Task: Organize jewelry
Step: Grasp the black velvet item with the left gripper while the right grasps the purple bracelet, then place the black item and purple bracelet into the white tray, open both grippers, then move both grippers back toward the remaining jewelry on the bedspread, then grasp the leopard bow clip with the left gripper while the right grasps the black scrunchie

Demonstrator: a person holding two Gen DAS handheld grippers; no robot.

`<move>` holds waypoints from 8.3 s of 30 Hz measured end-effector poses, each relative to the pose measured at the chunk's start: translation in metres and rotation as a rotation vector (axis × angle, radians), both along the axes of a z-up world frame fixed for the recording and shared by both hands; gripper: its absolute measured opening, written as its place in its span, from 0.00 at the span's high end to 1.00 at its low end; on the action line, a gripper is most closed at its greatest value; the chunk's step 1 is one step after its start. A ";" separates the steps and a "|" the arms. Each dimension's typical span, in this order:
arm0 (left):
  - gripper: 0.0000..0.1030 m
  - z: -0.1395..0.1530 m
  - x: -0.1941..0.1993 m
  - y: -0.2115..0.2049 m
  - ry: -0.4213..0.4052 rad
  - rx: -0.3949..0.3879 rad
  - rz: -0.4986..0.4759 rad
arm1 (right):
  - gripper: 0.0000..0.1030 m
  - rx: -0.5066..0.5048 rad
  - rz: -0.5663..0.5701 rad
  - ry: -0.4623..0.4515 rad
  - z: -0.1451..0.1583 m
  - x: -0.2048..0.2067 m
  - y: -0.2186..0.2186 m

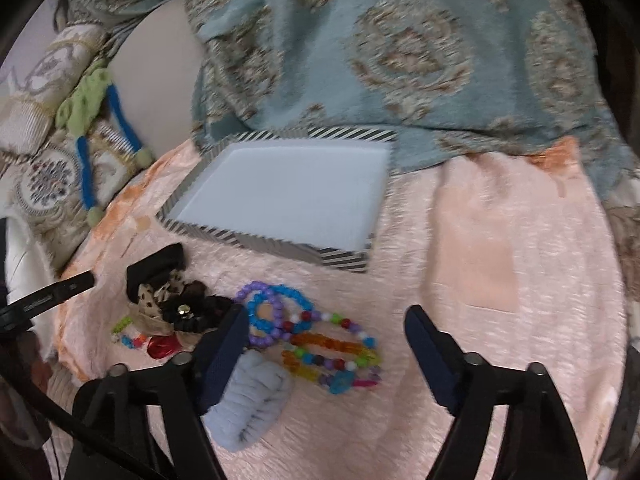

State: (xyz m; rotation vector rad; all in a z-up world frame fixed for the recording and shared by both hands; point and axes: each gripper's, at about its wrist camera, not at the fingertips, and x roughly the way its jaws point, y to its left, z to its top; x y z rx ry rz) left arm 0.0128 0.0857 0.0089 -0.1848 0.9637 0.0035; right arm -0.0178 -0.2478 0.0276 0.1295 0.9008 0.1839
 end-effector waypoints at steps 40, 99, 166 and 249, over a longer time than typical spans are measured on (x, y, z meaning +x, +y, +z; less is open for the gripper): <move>0.85 0.000 0.041 -0.011 -0.010 -0.067 -0.130 | 0.92 0.038 0.198 -0.039 0.014 0.037 0.046; 0.45 0.019 0.073 -0.053 -0.104 0.137 -0.081 | 0.59 -0.008 0.050 -0.059 0.015 0.053 0.034; 0.44 0.040 -0.041 -0.054 -0.110 -0.028 -0.095 | 0.30 -0.026 -0.009 -0.127 0.034 -0.040 0.014; 0.90 0.019 0.013 -0.093 0.025 -0.133 -0.265 | 0.94 0.302 0.200 -0.085 0.010 0.025 0.008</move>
